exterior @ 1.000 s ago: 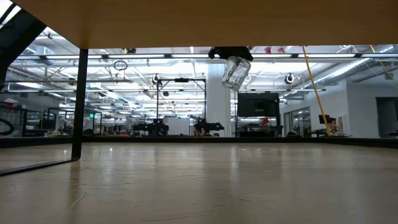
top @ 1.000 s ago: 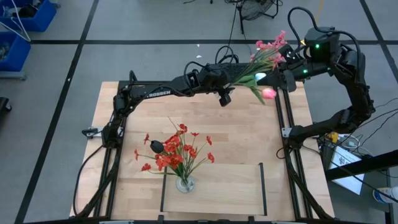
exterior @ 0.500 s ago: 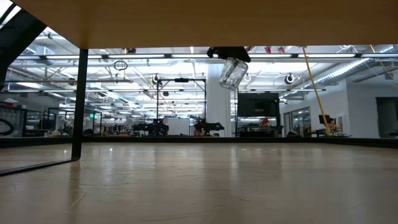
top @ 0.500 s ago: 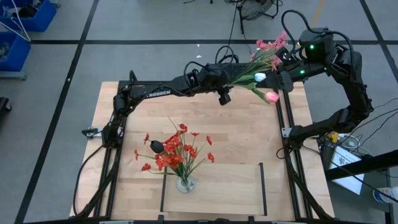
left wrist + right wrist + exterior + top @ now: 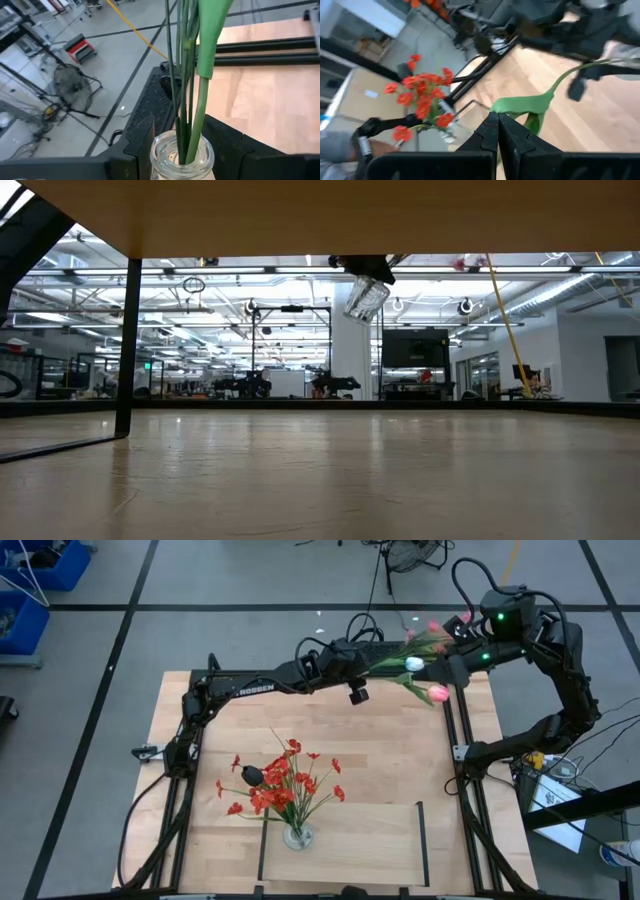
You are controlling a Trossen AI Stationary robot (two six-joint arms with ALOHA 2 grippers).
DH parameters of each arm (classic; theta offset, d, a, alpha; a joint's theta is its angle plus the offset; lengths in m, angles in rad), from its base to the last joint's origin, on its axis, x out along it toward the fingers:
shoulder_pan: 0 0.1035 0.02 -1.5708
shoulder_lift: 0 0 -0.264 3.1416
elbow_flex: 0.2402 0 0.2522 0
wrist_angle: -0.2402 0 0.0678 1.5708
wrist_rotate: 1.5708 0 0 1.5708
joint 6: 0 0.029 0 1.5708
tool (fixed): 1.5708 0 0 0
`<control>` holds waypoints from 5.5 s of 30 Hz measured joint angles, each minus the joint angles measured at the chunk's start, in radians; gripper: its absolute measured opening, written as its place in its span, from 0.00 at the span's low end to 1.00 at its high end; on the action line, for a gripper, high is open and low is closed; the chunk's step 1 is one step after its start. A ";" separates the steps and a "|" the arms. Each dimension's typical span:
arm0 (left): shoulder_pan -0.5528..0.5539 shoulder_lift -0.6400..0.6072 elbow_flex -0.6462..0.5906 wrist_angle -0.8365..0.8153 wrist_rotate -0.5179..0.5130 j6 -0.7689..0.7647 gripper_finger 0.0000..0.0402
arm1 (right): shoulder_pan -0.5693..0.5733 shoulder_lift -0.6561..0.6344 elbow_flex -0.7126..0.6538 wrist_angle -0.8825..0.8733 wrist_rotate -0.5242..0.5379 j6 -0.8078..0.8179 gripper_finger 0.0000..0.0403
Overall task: Pick and place flowers into a vace then onto a shelf
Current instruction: Put the pink tulip into the transparent vase, then put the transparent vase with flowers on the shelf
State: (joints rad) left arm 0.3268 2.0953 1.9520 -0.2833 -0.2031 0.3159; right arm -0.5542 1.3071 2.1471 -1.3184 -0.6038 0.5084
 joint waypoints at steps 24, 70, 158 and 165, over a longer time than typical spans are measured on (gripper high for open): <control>-0.002 0.000 0.000 0.005 0.018 -0.021 0.37 | 0.000 0.004 0.000 -0.020 0.054 -0.008 0.00; -0.008 0.000 0.000 -0.041 -0.015 0.019 0.37 | -0.001 0.070 0.000 -0.052 0.053 -0.032 0.00; 0.058 -0.056 0.000 0.124 0.221 -0.281 0.37 | -0.157 -0.050 -0.364 0.858 0.132 -0.154 0.53; 0.089 -0.069 0.000 0.158 0.237 -0.334 0.37 | -0.117 -0.164 -0.392 0.769 0.248 -0.206 0.52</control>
State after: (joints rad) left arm 0.4160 2.0259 1.9522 -0.1256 0.0338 -0.0177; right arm -0.6712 1.1427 1.7556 -0.5496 -0.3560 0.3029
